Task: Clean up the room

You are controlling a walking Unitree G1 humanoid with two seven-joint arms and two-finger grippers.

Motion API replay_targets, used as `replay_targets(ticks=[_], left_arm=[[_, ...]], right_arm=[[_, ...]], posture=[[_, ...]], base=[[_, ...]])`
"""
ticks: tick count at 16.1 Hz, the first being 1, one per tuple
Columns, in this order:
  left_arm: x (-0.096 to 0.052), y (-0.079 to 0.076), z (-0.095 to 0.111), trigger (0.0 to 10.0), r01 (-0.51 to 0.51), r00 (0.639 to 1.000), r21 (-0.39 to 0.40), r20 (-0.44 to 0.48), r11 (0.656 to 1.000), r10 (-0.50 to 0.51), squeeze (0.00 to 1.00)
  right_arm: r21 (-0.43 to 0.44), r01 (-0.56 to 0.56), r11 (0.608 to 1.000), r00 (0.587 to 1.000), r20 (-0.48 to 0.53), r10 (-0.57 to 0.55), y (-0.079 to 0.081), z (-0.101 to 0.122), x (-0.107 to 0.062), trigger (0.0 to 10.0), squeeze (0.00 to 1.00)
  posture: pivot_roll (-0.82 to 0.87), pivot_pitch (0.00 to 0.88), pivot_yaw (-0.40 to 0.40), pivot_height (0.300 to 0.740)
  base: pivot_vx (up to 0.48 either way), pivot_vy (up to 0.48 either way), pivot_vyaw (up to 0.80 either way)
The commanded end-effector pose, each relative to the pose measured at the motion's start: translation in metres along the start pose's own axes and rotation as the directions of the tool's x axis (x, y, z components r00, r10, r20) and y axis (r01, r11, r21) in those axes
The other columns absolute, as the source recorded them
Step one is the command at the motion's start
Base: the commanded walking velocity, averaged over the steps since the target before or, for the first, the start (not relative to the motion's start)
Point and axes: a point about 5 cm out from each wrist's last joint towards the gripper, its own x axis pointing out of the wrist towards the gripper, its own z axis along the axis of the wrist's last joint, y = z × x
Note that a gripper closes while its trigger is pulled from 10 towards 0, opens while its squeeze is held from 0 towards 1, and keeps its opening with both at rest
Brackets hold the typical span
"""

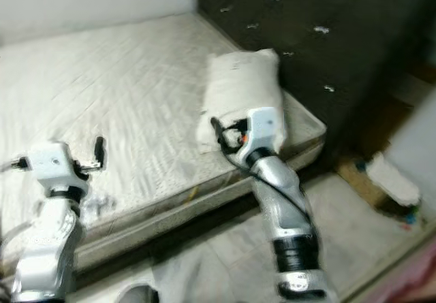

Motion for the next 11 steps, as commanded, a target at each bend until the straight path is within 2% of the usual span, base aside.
replay_targets(ticks=[1,9,11], left_arm=[[0.0014,-0.0060,0.0050,10.0,0.032,0.999,-0.019,0.021,0.999,-0.031,0.00],[0.0017,-0.0089,0.0069,10.0,0.053,0.998,-0.031,0.036,0.998,-0.052,0.00],[0.0015,-0.0104,0.0103,10.0,0.073,0.996,-0.037,0.058,0.997,-0.071,0.00]], right_arm=[[-0.014,0.006,1.000,1.000,0.009,-0.005,-0.0059,0.0034,-0.0016,10.0,0.00],[0.001,0.011,1.000,1.000,0.026,-0.011,-0.0052,0.0056,0.0001,10.0,0.00],[0.021,0.036,0.999,0.998,0.044,-0.037,-0.0091,0.0088,0.0002,10.0,0.00]], posture=[[-0.03,0.000,-0.062,0.740],[-0.03,0.000,-0.062,0.740],[-0.04,0.000,-0.060,0.740]], base=[[0.000,0.000,0.80],[0.000,0.000,0.78],[0.150,0.000,0.00]])
